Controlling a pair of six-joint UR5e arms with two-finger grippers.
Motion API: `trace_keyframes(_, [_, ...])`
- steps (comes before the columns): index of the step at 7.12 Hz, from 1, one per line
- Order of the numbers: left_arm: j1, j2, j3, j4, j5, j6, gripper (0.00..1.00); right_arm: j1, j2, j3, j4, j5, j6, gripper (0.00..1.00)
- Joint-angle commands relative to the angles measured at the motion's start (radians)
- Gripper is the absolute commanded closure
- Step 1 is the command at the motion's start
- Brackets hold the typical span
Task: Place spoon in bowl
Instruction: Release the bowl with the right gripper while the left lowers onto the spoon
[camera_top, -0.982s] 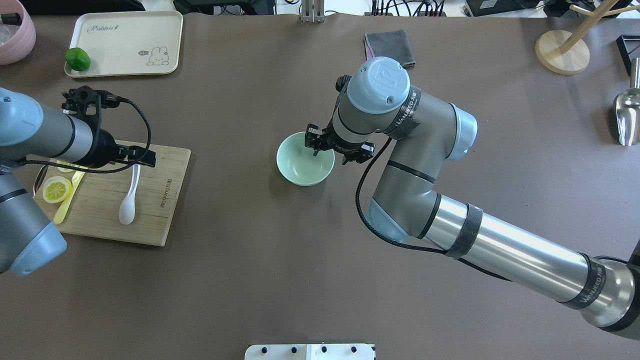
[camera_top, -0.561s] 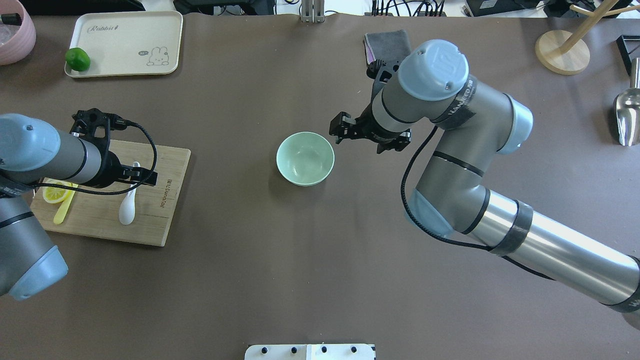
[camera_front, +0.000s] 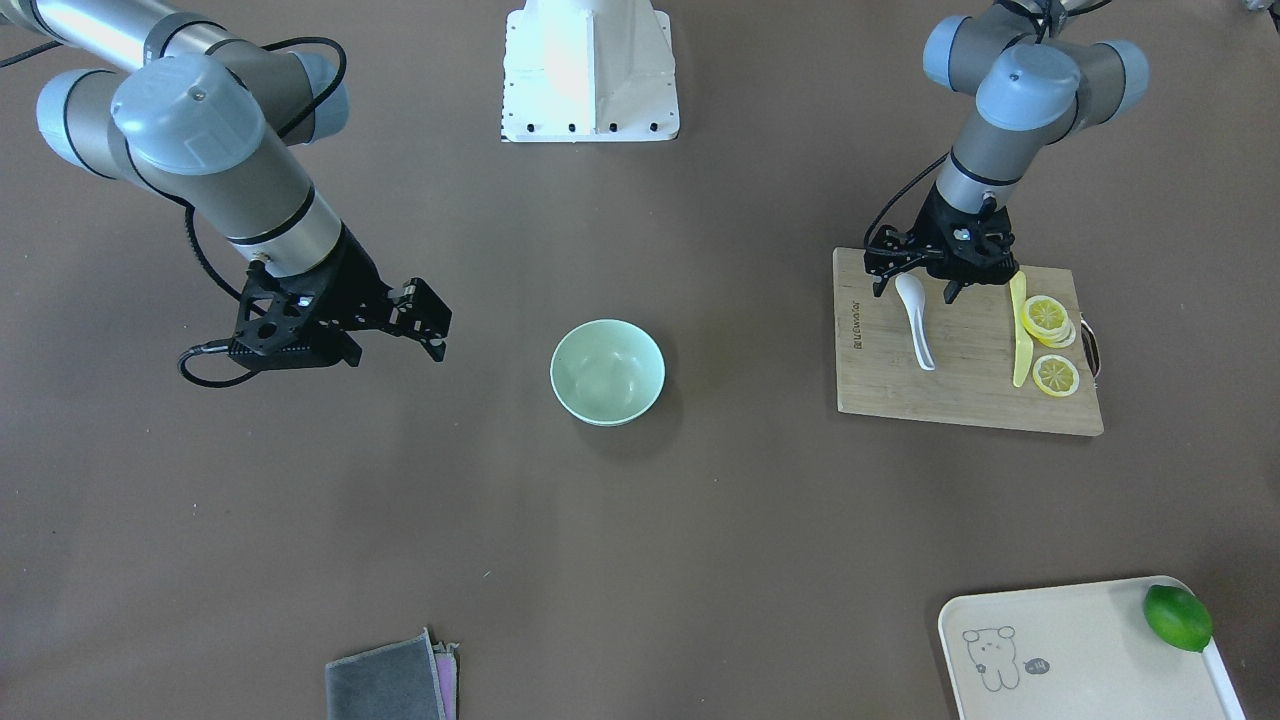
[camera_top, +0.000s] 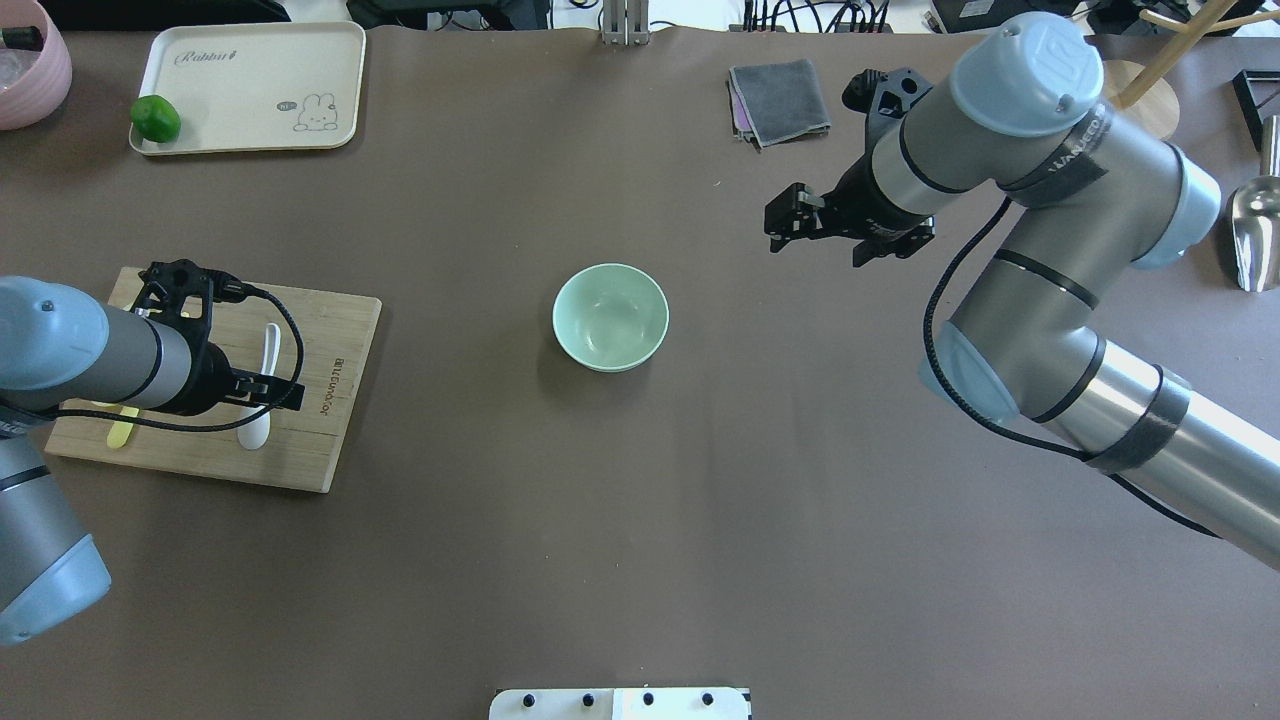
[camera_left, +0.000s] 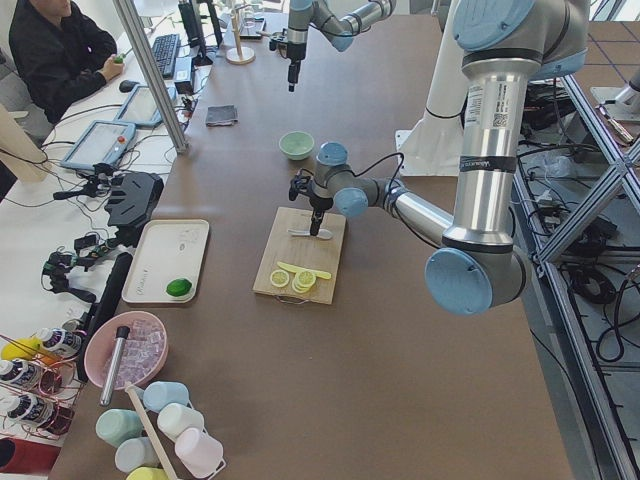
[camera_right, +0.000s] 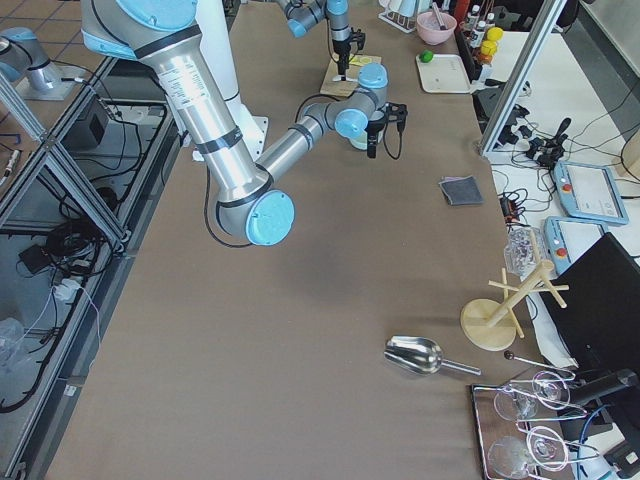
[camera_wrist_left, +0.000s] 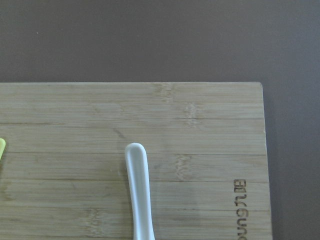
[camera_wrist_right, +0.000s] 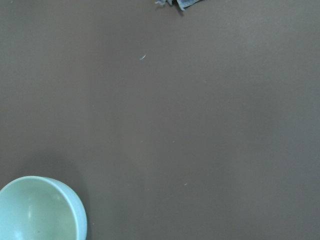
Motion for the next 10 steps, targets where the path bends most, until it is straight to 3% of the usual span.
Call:
trace_keyframes(1, [0.002,0.023,0.013,-0.039,-0.004,0.008,0.03,0.062,-0.068,0.018,0.002,0.048,-0.099,0.00])
trace_keyframes(3, [0.005,0.020,0.024,-0.038,-0.001,0.009,0.06,0.105,-0.214,0.130,0.001,0.053,-0.111,0.00])
trace_keyframes(4, [0.005,0.019,0.024,-0.038,0.001,0.008,0.27,0.161,-0.254,0.141,0.001,0.118,-0.167,0.00])
trace_keyframes(5, [0.005,0.017,0.027,-0.035,0.001,0.009,0.58,0.224,-0.282,0.141,0.001,0.175,-0.252,0.00])
trace_keyframes(7, [0.019,0.003,0.050,-0.032,0.002,0.009,0.67,0.321,-0.334,0.143,-0.010,0.232,-0.353,0.00])
trace_keyframes(8, [0.019,-0.004,0.042,-0.032,0.001,0.011,0.88,0.367,-0.351,0.146,-0.012,0.241,-0.382,0.00])
trace_keyframes(9, [0.016,-0.006,0.030,-0.029,-0.005,0.012,1.00,0.398,-0.353,0.140,-0.015,0.273,-0.387,0.00])
trace_keyframes(10, [0.007,-0.003,0.009,-0.027,-0.055,0.014,1.00,0.413,-0.353,0.146,-0.022,0.283,-0.392,0.00])
